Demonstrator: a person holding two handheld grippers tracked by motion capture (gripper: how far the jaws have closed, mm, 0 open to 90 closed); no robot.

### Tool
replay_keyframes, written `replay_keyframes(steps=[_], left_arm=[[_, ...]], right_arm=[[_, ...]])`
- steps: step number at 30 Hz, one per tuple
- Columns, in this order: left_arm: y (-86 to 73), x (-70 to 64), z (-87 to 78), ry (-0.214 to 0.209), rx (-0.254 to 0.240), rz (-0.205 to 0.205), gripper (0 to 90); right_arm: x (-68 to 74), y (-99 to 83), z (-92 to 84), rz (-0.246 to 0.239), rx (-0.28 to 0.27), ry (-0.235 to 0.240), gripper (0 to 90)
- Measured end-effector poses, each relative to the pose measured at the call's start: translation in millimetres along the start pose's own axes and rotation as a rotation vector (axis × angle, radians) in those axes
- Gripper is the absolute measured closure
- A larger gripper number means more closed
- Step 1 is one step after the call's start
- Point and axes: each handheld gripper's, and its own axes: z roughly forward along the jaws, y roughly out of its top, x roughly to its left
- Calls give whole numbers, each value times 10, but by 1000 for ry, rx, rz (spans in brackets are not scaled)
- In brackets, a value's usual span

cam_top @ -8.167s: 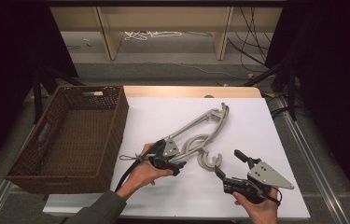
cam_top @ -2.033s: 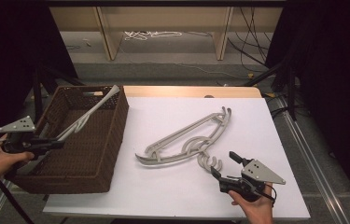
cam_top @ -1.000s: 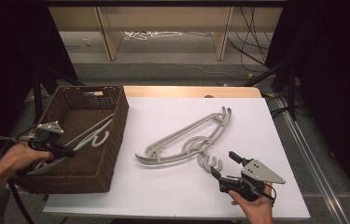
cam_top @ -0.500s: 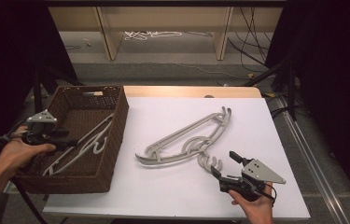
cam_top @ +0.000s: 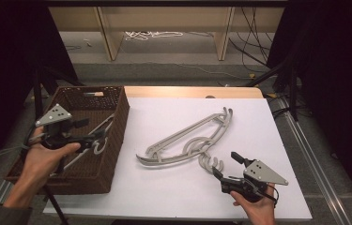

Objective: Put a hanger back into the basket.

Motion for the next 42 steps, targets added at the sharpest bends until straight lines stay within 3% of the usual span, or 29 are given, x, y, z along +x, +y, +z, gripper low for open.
replay_keyframes(steps=[3, 4, 5, 8, 11, 18, 20, 23, 27, 28, 30, 42], left_arm=[[25, -225, 55, -38, -20, 17, 239], [33, -367, 103, -56, -33, 30, 238], [33, -367, 103, -56, -33, 30, 239], [26, -600, 205, -93, -60, 33, 227], [-14, -745, 288, -118, -85, 30, 212], [-138, -958, 429, -166, -91, 40, 177], [-152, -1015, 462, -166, -103, 56, 173], [-157, -1113, 522, -176, -133, 67, 176], [-187, -1208, 577, -172, -158, 79, 185], [-208, -1240, 600, -177, -167, 74, 185], [-258, -1304, 650, -186, -171, 59, 187], [-545, -1464, 895, -175, -158, 65, 186]], right_arm=[[2, 2, 2, 7, -11, 6, 187], [2, 7, -8, 5, -1, 1, 187], [2, 7, -8, 5, -1, 1, 187], [3, 9, -15, 2, -5, -7, 186], [-3, 5, -14, 2, -17, -6, 185], [-7, 6, -12, 7, -31, 3, 184], [-5, 14, -37, -2, 0, -10, 185], [-3, 5, -10, 6, -35, 0, 184], [-7, 5, -13, 8, -30, 3, 185], [-18, 7, -6, -12, -44, 4, 184], [-8, 8, -20, 1, -22, 1, 185], [-39, 8, -34, -9, -22, -5, 184]])
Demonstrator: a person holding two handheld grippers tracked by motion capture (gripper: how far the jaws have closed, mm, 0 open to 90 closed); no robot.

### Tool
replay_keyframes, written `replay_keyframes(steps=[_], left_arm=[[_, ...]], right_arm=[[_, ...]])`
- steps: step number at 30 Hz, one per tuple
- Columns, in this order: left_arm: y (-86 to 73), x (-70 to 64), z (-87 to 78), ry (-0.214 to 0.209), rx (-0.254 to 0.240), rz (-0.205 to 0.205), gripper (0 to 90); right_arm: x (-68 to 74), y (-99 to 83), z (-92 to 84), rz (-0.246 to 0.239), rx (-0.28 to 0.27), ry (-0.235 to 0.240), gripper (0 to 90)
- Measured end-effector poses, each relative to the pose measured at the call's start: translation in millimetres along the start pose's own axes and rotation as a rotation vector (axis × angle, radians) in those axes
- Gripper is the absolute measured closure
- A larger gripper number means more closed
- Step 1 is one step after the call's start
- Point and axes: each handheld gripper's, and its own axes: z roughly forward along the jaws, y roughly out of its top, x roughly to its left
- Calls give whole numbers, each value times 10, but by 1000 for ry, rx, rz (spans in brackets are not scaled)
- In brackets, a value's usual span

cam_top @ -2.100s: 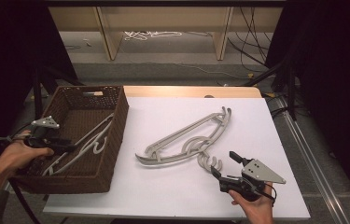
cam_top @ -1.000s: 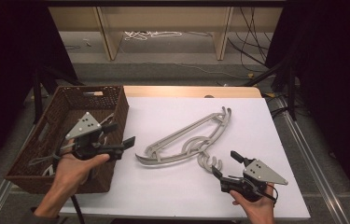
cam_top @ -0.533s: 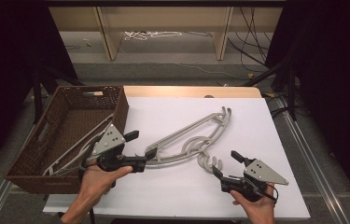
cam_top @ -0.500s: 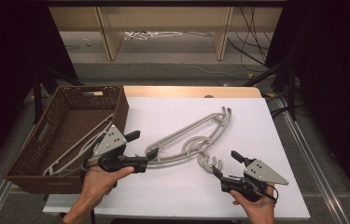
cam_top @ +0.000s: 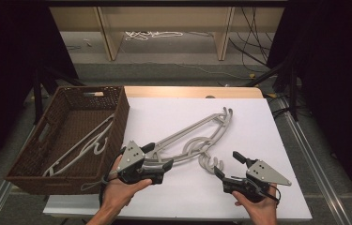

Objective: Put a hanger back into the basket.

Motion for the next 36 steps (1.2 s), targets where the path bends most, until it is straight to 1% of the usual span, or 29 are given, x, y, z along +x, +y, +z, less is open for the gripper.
replay_keyframes(steps=[2, 4, 6, 7, 8, 9, 13, 14, 18, 19, 20, 21, 23, 25, 28, 31, 32, 33, 34, 36], left_arm=[[-48, -5, 26, 3, -5, 0, 185], [-74, 1, 46, -6, -7, -2, 181], [-94, -3, 54, 0, -19, -2, 181], [-103, -4, 58, -6, -21, -7, 181], [-114, -8, 63, -6, -26, -15, 181], [-121, 4, 63, -4, -32, 5, 181], [-178, 25, 82, 4, -25, 3, 178], [-198, 30, 85, 5, -25, 15, 177], [-264, 43, 104, 6, -25, 25, 172], [-275, 43, 101, 14, -16, 23, 172], [-286, 49, 108, 10, -19, 25, 172], [-293, 46, 104, 12, -8, 11, 172], [-296, 58, 111, 7, -3, 26, 172], [-301, 55, 131, -5, 4, 26, 169], [-311, 38, 167, -10, 17, 31, 168], [-309, 22, 222, -12, 30, 47, 169], [-307, 19, 248, -12, 42, 62, 171], [-313, 11, 284, -19, 53, 65, 171], [-320, -4, 317, -32, 76, 65, 173], [-334, -25, 388, -46, 114, 90, 175]], right_arm=[[1, 2, -1, -2, 1, -2, 184], [0, 2, 1, -3, -1, 1, 183], [2, 1, 6, -1, -7, 0, 183], [1, 3, 1, -2, 2, 1, 183], [1, -3, 11, 1, -16, 0, 183], [1, -3, 11, 1, -16, 0, 183], [-6, -3, 6, 2, -11, 7, 181], [-5, -3, 7, 3, -11, 8, 181], [9, 0, 13, 2, -4, 12, 178], [11, -1, 16, 2, -9, 18, 178], [13, 2, 16, 0, -7, 17, 179], [12, 3, 18, -1, -7, 17, 179], [12, 3, 20, 0, -7, 18, 179], [13, 3, 16, -2, 2, 13, 179], [10, 1, 18, -1, -7, 19, 179], [10, 1, 14, 0, -8, 15, 179], [8, 0, 14, -1, -7, 14, 179], [7, -1, 14, 0, -6, 16, 178], [7, 1, 10, -1, 3, 7, 179], [4, 1, 15, 0, -3, 11, 179]])
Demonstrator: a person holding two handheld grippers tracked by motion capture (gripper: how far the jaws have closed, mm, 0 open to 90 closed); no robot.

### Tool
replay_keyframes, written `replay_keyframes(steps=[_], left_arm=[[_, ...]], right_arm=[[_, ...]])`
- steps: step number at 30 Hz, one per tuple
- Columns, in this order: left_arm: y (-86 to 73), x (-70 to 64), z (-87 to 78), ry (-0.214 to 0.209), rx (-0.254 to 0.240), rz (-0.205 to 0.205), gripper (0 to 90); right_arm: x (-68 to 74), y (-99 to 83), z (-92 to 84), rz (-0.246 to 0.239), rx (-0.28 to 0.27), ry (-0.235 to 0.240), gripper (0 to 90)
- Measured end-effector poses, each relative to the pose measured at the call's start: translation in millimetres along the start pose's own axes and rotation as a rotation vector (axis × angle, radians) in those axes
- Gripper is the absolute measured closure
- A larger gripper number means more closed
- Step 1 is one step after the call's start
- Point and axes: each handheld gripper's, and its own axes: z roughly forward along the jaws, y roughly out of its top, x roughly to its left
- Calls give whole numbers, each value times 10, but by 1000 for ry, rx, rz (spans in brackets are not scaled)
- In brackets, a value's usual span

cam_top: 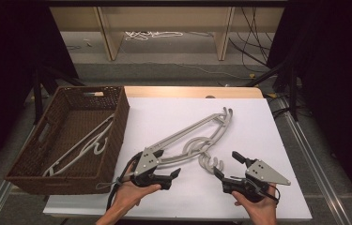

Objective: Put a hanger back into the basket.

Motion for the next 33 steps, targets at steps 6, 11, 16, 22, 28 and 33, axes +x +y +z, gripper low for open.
replay_keyframes(steps=[6, 11, 16, 22, 28, 33], left_arm=[[65, -30, 216, 32, 81, 118, 217], [128, -22, 459, 31, 214, 191, 260], [111, 55, 717, 25, 336, 231, 272], [113, 64, 882, 23, 368, 244, 330], [102, 67, 1020, 13, 390, 252, 384], [75, 97, 1083, 7, 427, 287, 477]], right_arm=[[22, 4, -3, 0, 6, 0, 179], [25, 6, -7, -5, -3, -8, 179], [11, 0, 13, -12, -25, 2, 180], [31, -2, 3, 18, -3, 9, 181], [32, -4, 3, 11, 4, 12, 181], [35, -4, 6, 14, -1, 15, 182]])
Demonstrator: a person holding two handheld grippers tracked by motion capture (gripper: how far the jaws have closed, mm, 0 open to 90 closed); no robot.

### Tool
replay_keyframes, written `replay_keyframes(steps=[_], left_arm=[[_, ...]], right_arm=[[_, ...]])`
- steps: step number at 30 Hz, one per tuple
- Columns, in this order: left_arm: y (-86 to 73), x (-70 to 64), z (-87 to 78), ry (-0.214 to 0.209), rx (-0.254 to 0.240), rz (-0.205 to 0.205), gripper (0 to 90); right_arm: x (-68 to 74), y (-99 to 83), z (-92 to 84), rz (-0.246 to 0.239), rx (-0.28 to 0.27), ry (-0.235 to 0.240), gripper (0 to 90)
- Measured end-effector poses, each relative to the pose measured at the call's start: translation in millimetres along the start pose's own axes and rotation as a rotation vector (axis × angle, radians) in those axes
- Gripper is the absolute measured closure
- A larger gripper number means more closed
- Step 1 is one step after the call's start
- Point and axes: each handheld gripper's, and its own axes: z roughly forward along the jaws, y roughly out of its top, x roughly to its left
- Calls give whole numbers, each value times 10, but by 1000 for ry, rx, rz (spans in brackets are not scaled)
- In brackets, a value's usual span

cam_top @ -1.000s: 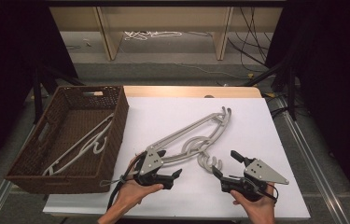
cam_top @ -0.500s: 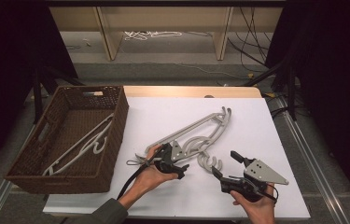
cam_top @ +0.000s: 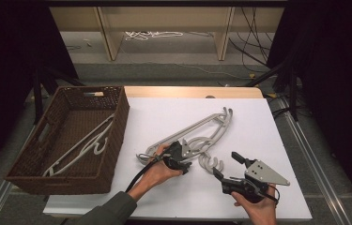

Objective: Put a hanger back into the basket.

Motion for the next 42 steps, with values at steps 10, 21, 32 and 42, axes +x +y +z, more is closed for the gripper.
replay_keyframes(steps=[10, 21, 32, 42], left_arm=[[46, -21, 30, -43, 41, 18, 600], [122, 56, 43, -106, 121, -67, 740], [161, 18, 31, -104, 137, -29, 795], [190, 193, -223, -157, 9, -157, 810]], right_arm=[[5, 3, -2, -7, 16, -7, 183], [7, -2, 6, 1, 11, 1, 186], [2, -2, 9, -15, 9, 7, 189], [-2, 0, -9, -8, 11, 0, 190]])
